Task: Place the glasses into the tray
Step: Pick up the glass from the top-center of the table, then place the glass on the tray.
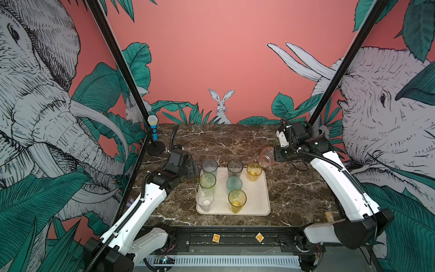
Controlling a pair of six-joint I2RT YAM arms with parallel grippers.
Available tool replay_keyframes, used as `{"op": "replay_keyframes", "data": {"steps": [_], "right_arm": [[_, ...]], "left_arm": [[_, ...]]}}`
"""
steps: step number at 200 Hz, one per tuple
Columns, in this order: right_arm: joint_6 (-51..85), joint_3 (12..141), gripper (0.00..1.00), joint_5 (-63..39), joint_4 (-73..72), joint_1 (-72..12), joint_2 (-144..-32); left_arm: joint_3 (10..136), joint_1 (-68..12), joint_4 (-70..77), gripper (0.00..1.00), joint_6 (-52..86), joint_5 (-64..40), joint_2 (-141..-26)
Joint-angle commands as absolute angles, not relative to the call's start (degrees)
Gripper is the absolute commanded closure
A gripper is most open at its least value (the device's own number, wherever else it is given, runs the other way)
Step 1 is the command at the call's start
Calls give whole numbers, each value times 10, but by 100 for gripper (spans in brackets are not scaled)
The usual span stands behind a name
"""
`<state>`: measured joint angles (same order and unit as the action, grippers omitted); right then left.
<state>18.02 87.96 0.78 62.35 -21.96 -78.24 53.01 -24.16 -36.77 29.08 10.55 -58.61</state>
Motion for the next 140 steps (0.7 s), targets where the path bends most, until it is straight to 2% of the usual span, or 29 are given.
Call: {"op": "replay_keyframes", "data": {"steps": [1, 68, 140], "right_arm": [[196, 860, 99, -9, 638, -220, -745], [236, 773, 98, -6, 646, -245, -660], [280, 715, 98, 27, 633, -314, -633]], "left_arm": [[518, -238, -365, 6, 307, 99, -568], [508, -238, -368, 7, 315, 96, -551], [497, -238, -369, 7, 324, 87, -542]]}}
